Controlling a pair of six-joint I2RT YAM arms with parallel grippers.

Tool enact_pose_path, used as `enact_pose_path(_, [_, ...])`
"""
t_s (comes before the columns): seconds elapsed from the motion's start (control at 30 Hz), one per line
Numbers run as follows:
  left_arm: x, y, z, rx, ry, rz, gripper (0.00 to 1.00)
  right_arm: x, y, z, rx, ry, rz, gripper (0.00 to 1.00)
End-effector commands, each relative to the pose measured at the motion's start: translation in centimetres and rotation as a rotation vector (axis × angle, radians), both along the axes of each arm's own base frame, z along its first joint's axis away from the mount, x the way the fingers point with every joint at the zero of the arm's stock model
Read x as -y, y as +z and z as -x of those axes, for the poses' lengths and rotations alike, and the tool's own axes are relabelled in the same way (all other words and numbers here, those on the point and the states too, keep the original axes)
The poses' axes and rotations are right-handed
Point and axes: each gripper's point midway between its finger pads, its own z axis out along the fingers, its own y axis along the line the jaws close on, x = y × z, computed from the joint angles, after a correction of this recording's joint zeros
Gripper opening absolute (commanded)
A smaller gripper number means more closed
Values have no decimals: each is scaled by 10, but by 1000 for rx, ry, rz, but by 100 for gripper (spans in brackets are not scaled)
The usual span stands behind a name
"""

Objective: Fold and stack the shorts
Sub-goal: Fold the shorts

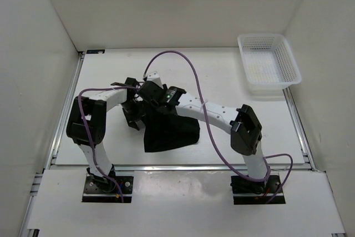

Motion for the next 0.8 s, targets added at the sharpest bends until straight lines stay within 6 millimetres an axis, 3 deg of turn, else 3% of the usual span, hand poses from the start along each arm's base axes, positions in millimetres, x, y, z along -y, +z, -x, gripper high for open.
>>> enact_pose_path(0.0, [-12, 18, -1, 61, 28, 5, 65, -20, 27, 4, 16, 63, -63, 74])
enact_pose_path(0.07, [-27, 42, -6, 110, 76, 21, 68, -25, 40, 13, 22, 88, -108, 84])
enact_pose_path(0.17, [-48, 71, -18, 178, 118, 11, 70, -22, 52, 21, 17, 91, -187, 84])
enact_pose_path(0.2, [-54, 82, -16, 191, 132, 0, 70, -15, 73, 25, 39, 86, -241, 82])
enact_pose_path(0.23, [-57, 90, -18, 208, 143, 1, 70, 0, 57, 27, 21, 63, -226, 80])
enact_pose_path(0.27, [-61, 100, -24, 241, 147, -19, 68, 7, 77, 31, 45, 57, -290, 73])
enact_pose_path(0.3, [-63, 109, -25, 266, 151, -32, 68, 21, 75, 24, 42, 18, -301, 69])
enact_pose_path(0.33, [-68, 125, -28, 311, 145, -84, 62, 61, 45, 27, -10, -73, -272, 59])
enact_pose_path(0.37, [-63, 125, -27, 312, 129, -82, 60, 64, 56, 28, 3, -71, -297, 59])
enact_pose_path(0.4, [-61, 134, -31, 334, 114, -101, 58, 79, 51, 23, -3, -113, -296, 51])
enact_pose_path(0.47, [-38, 149, -30, 384, 48, -70, 53, 115, 30, 29, -41, -186, -269, 44])
enact_pose_path(0.5, [-26, 157, -35, 418, 19, -42, 47, 132, 24, 23, -46, -236, -265, 41])
enact_pose_path(0.57, [17, 158, -31, 423, -107, 30, 47, 164, 9, 22, -68, -305, -250, 40])
enact_pose_path(0.63, [43, 159, -35, 427, -178, 34, 61, 181, 2, 22, -74, -341, -234, 40])
enact_pose_path(0.67, [54, 142, -38, 382, -211, 9, 68, 192, -1, 20, -80, -368, -221, 42])
enact_pose_path(0.7, [71, 138, -34, 366, -246, 2, 81, 200, -3, 22, -87, -382, -210, 44])
enact_pose_path(0.73, [77, 117, -35, 311, -254, -26, 90, 203, 0, 20, -80, -390, -219, 46])
enact_pose_path(0.77, [82, 105, -32, 286, -277, -45, 90, 208, -2, 19, -84, -403, -211, 47])
